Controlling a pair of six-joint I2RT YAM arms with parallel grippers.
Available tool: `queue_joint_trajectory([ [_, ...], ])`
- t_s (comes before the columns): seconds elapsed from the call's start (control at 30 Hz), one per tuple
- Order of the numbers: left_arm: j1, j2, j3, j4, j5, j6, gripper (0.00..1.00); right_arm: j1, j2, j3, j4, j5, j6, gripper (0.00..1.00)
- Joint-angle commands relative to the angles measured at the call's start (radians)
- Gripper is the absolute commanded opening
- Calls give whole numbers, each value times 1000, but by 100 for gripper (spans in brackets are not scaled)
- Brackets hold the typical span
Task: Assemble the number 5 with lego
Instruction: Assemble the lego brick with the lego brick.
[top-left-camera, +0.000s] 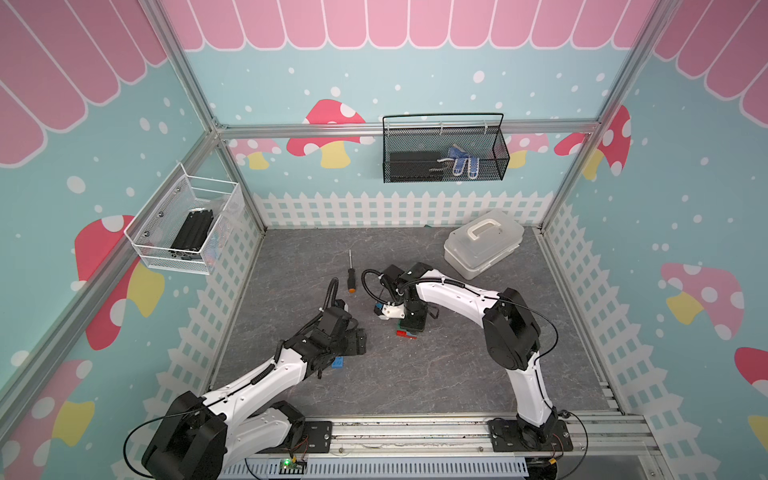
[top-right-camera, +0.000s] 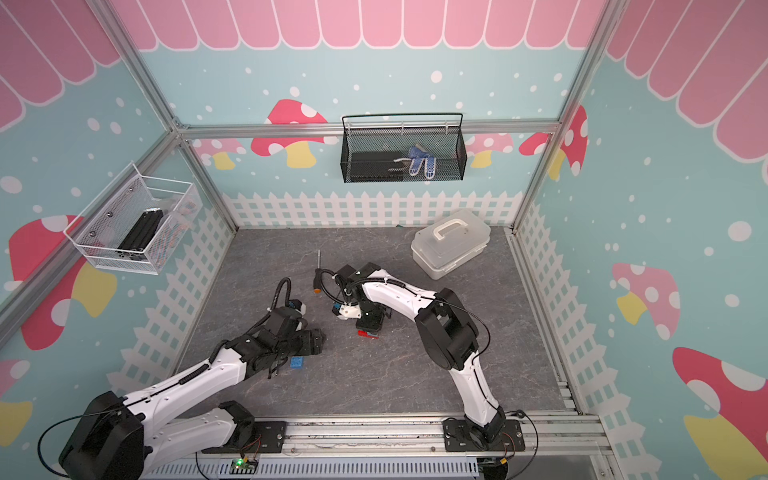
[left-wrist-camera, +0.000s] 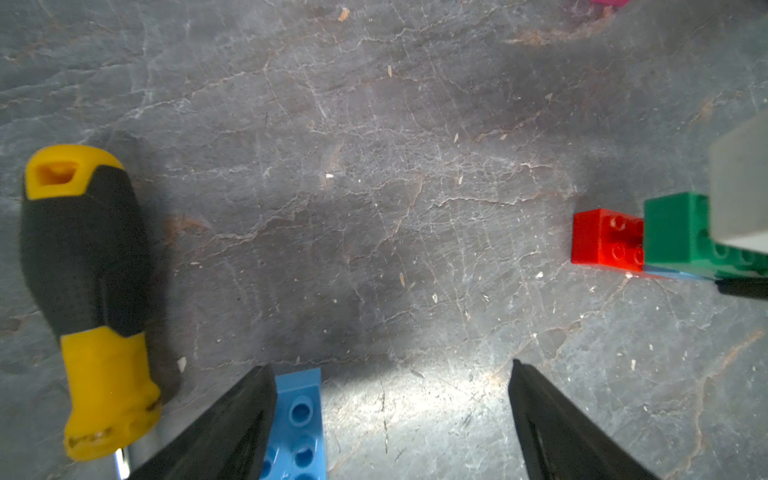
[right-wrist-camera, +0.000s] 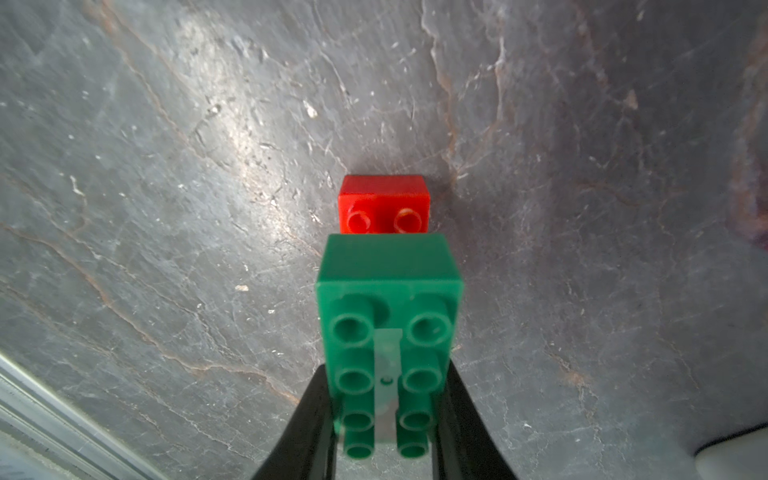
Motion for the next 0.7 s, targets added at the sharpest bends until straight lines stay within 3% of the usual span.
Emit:
queue_joint_trajectory([
  [0.0, 7, 1, -14, 12, -15, -14, 91, 9, 29, 23, -44, -6, -41, 3],
  [0.67, 7, 38, -7, 31, -8, -11, 91, 22, 87, 46, -40, 17, -41, 2],
])
